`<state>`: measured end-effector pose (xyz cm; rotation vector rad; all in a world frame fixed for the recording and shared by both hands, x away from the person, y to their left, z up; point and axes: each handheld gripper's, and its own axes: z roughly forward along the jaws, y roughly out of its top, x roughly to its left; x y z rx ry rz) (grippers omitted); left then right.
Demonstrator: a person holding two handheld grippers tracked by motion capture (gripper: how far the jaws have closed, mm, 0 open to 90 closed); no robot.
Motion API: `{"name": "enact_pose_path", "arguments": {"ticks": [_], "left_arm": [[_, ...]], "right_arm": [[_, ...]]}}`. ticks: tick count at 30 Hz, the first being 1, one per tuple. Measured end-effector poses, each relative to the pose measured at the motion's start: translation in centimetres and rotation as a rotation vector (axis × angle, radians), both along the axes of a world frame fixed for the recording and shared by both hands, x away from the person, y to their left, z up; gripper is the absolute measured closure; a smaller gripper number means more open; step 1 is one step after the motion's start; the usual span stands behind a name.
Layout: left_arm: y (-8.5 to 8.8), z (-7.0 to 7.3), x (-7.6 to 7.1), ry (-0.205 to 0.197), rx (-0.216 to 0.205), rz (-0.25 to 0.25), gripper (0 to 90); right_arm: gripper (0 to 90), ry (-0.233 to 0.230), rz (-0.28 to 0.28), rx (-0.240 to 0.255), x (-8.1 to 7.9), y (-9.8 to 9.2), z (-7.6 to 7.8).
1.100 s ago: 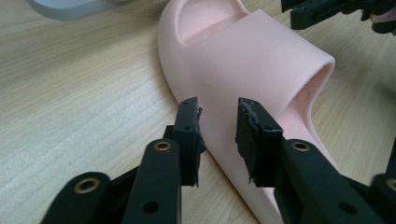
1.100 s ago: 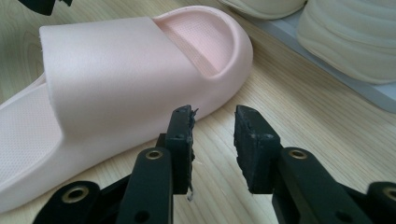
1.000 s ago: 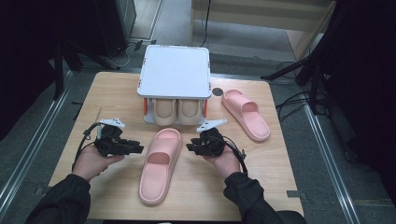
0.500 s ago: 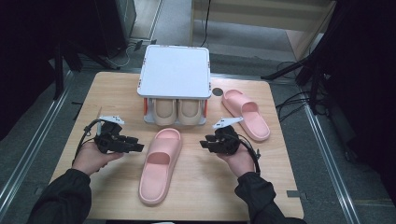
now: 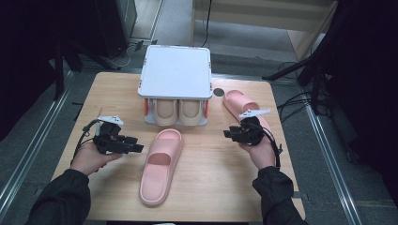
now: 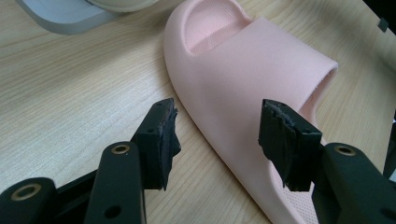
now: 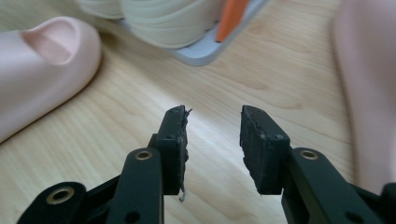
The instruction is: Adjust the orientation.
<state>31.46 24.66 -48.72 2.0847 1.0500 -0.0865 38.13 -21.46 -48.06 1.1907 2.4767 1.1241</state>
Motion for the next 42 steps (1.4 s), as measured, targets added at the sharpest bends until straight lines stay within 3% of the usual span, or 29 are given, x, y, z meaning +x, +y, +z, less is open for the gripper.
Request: {"name": "enact_pose_path", "arguments": {"ticks": [9, 15, 21, 24, 30, 36, 42], "left_arm": [[0.0, 0.0, -0.2, -0.006, -0.004, -0.01, 45.6], [0.3, -0.1, -0.6, -0.01, -0.005, -0.005, 45.1], [0.3, -0.3, -1.5, -0.008, -0.012, 0.013, 44.2], [0.1, -0.3, -2.0, -0.011, 0.004, 0.01, 44.0], [0.3, -0.4, -2.8, -0.009, 0.007, 0.016, 43.7], [0.4, -0.5, -2.8, -0.007, 0.011, 0.03, 43.7], [0.3, -0.6, -2.7, -0.004, 0.016, 0.024, 43.7]], "right_arm": [[60.7, -0.014, -0.108, -0.003, 2.4, -3.4, -0.4], [56.5, -0.037, -0.185, 0.007, 5.0, -4.8, -0.7], [55.8, -0.007, -0.193, -0.026, 7.1, -4.3, -1.9], [56.8, 0.002, -0.195, -0.045, 7.9, -4.0, -2.4], [61.6, -0.008, -0.206, -0.059, 8.8, -3.4, -2.7], [73.2, -0.039, -0.211, -0.098, 9.4, -3.0, -2.9], [82.6, -0.048, -0.213, -0.097, 9.3, -2.8, -2.3]]}}
